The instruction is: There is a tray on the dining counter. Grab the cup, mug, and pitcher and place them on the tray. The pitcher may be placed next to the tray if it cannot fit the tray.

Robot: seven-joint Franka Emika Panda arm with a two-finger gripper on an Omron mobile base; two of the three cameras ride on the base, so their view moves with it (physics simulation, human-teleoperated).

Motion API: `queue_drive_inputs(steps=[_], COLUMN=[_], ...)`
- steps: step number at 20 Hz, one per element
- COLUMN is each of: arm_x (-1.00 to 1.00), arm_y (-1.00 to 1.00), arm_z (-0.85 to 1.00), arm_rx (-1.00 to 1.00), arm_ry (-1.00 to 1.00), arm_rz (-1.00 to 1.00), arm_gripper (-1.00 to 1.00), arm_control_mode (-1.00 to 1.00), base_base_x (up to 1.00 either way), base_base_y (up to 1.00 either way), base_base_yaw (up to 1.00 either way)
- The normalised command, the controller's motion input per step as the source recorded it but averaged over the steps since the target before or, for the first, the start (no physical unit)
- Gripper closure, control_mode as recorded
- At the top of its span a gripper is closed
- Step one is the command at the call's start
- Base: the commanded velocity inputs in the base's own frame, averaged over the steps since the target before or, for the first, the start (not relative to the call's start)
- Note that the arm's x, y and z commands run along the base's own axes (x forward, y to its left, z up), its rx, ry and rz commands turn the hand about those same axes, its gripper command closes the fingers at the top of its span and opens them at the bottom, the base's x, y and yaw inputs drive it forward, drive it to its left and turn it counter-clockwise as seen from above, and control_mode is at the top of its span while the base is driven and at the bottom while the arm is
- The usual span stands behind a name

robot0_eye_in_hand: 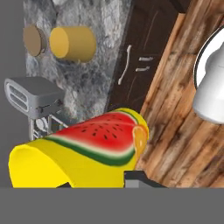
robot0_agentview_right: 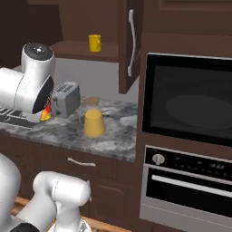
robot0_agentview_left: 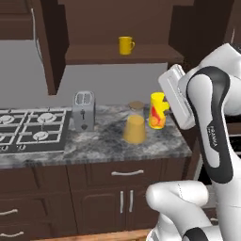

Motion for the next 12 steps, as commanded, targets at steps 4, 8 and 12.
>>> queue_drive_inputs(steps=[4,8,12], arm_x=[0.0,0.0,0.0], arm_y=[0.0,0.0,0.0], arm_z=[0.0,0.0,0.0], arm_rx=[0.0,0.0,0.0], arm_ry=[0.0,0.0,0.0], arm_rz=[0.0,0.0,0.0], arm_gripper=[1.0,1.0,1.0], arm_control_mode=[1.0,1.0,1.0], base_base_x=[-0.45,-0.18,-0.05], base_base_y=[-0.2,-0.16,-0.19], base_base_yaw=[0.7,0.9,0.95])
